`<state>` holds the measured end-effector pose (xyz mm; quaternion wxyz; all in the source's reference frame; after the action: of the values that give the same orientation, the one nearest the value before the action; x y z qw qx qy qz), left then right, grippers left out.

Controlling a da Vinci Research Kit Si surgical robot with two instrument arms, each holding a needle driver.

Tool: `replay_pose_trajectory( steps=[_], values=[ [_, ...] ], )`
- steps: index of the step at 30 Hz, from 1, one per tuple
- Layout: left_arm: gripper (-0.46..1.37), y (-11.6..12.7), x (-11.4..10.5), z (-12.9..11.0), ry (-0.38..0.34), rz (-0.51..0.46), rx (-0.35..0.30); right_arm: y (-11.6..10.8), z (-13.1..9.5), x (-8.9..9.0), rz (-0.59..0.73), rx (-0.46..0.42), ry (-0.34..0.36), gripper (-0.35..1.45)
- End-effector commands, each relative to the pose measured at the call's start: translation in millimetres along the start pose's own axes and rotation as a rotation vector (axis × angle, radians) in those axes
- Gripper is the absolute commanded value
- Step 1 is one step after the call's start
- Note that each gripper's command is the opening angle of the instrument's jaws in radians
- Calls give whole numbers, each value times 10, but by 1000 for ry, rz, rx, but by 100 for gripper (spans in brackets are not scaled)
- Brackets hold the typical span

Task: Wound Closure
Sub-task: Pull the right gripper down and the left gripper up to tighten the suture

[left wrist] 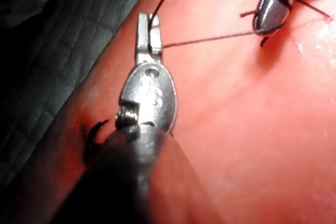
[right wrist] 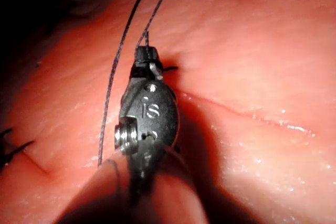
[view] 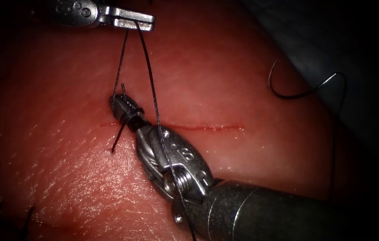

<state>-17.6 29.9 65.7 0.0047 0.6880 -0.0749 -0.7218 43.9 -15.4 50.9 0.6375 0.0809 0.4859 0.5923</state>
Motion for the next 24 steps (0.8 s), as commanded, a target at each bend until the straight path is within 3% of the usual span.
replay_pose_trajectory(
  steps=[1,10,24],
  values=[
    [-35,-1,-2,0,-4,2,-5,0,0,-2,-2,0,1,-35],
    [-35,-12,-19,8,-49,16,29,-7,-11,-21,-9,-19,-8,-35],
    [-35,-24,-34,31,-76,44,57,-15,-19,-24,-20,-18,-21,-35]
  ],
)
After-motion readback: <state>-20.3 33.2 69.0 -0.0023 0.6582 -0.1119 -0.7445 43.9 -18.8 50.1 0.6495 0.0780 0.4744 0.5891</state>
